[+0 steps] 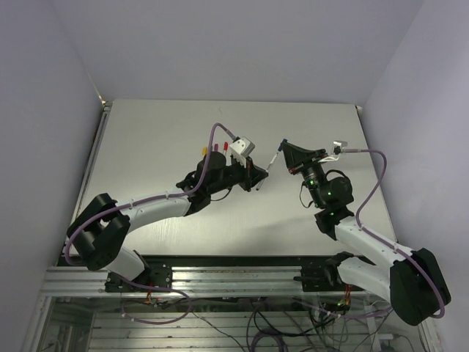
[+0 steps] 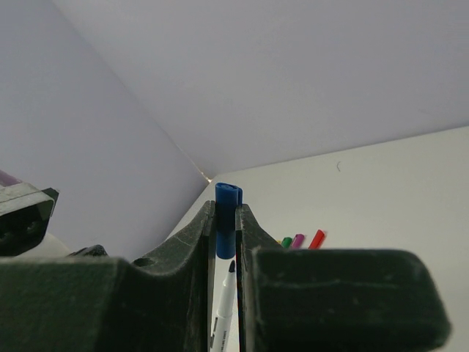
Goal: Insert the pens into the pen caps
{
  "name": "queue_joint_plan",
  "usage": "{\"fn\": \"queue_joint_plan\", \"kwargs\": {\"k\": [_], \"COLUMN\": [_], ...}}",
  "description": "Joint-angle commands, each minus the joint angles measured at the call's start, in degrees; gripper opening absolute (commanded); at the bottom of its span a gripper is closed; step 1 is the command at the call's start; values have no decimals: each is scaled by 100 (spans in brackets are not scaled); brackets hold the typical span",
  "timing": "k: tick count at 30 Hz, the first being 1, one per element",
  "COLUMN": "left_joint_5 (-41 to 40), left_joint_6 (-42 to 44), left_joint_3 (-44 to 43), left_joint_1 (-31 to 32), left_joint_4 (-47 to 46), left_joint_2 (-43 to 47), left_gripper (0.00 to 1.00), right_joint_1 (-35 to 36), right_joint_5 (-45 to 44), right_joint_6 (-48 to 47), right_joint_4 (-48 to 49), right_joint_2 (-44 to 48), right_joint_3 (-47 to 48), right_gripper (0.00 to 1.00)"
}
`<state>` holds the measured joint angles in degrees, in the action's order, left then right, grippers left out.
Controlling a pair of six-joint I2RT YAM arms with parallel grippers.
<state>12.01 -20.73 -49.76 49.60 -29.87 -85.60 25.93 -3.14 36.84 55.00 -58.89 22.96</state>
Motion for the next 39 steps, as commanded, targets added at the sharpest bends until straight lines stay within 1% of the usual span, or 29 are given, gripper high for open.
{"fn": "queue_joint_plan", "kwargs": {"k": [1, 10, 25, 33, 39], "left_joint_5": [-112, -209, -152, -192, -280], "left_joint_6": [122, 131, 87, 86, 65], "left_joint_3": [54, 105, 106, 111, 164], "left_joint_1": [26, 30, 31, 29, 31], "left_joint_4": [-308, -301, -367, -365, -425], "left_joint_2": [176, 222, 185, 191, 222], "left_gripper": [7, 7, 7, 7, 7], "right_joint_1": [-25, -21, -21, -18, -18], "right_joint_5": [47, 19, 63, 203, 348], "right_joint_6": [43, 42, 125, 226, 317], "right_joint_4": [99, 29, 126, 201, 44], "right_joint_2": [-49, -69, -179, -290, -259], "right_joint_3": [-42, -29, -40, -12, -50], "right_gripper": [0, 0, 0, 0, 0]}}
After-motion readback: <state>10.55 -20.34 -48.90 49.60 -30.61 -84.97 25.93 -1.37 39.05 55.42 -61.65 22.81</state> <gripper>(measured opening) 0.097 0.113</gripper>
